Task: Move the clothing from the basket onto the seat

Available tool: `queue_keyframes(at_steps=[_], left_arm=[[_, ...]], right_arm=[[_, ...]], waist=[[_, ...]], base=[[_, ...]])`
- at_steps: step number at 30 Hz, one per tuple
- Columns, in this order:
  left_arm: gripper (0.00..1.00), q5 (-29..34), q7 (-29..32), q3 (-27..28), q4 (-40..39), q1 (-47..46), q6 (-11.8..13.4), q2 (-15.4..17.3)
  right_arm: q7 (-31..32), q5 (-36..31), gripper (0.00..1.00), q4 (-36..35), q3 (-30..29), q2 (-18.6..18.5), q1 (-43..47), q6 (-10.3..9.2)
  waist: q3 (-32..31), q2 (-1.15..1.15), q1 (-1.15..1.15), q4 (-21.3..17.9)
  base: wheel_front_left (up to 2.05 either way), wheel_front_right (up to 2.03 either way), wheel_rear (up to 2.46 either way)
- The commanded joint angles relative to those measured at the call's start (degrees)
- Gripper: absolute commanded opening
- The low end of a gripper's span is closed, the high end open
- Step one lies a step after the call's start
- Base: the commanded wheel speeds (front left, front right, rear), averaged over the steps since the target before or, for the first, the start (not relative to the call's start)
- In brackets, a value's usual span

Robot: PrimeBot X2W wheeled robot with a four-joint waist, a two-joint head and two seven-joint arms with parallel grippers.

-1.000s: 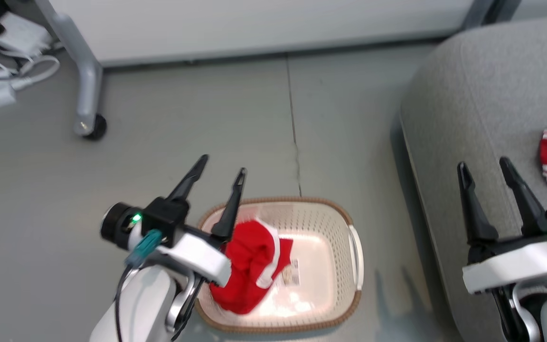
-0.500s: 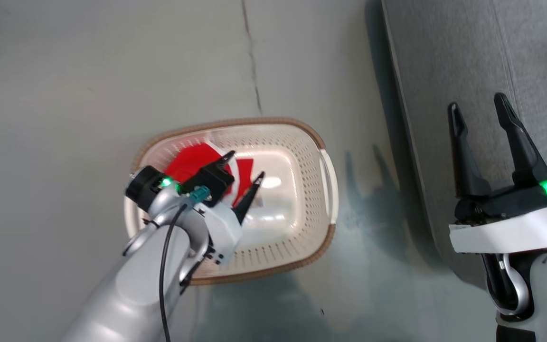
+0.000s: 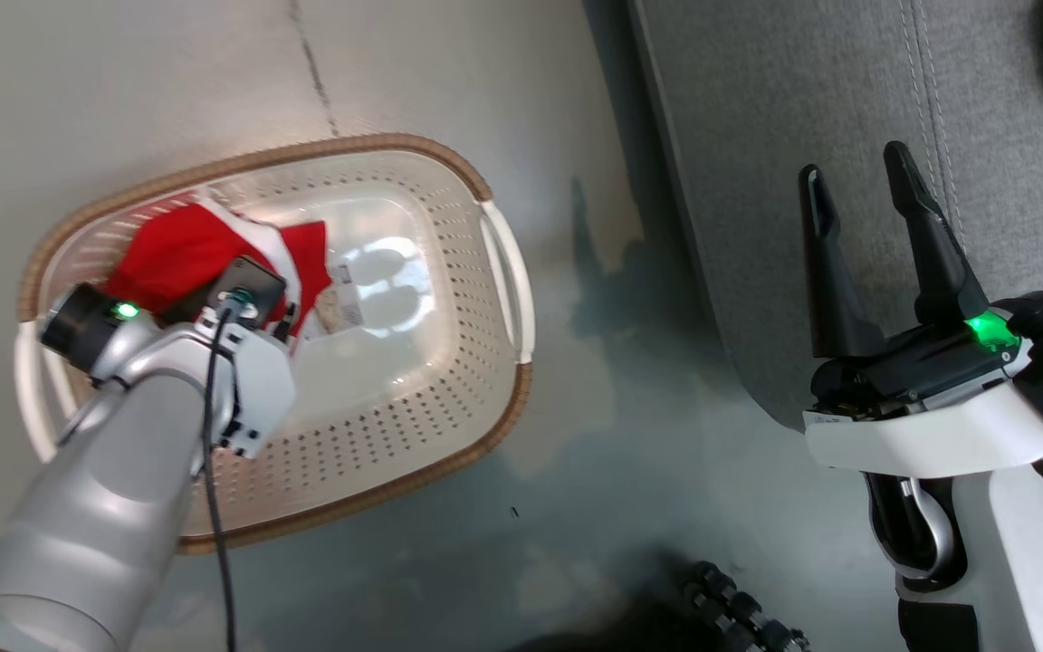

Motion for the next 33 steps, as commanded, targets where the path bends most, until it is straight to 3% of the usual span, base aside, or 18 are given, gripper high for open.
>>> queue_keyframes(at_steps=[1,10,11,12,24,33], left_arm=[[1.0,0.77,0.11,-0.26,1.08,-1.81,0.74,1.33],[1.0,1.25,-0.04,-0.72,6.51,-5.38,2.61,5.02],[0.3,0.83,0.05,-0.54,6.86,-5.54,2.46,4.99],[0.0,0.7,-0.16,-0.53,7.01,-5.67,2.32,4.89],[0.0,-1.39,-7.92,-1.37,5.67,-3.1,0.25,-0.98],[0.0,-3.54,-10.63,-0.96,-1.11,1.09,-0.84,-4.99]], right_arm=[[-0.87,0.46,1.0,0.4,0.27,-0.09,-0.89,0.03],[-2.83,2.19,1.0,2.32,1.96,-0.11,-1.81,0.03],[-2.92,2.14,1.0,2.46,2.03,-0.11,-1.89,0.03],[-2.95,2.13,1.0,2.6,2.09,-0.11,-1.97,0.03],[-2.86,-0.42,1.0,4.55,1.24,-0.13,-1.69,0.03],[0.59,-3.54,1.0,3.66,-0.62,-0.16,0.41,0.03]], waist=[[2.85,0.0,0.0,-2.61],[4.92,0.0,0.0,-3.82],[4.96,0.0,0.0,-3.81],[4.97,0.0,0.0,-3.78],[-0.63,0.0,0.0,-0.08],[-8.01,0.0,0.0,4.63]], base=[[0.0,0.0,0.0],[0.0,0.0,0.0],[0.0,0.0,0.0],[0.0,0.0,0.0],[0.0,0.0,0.0],[0.0,0.0,0.0]])
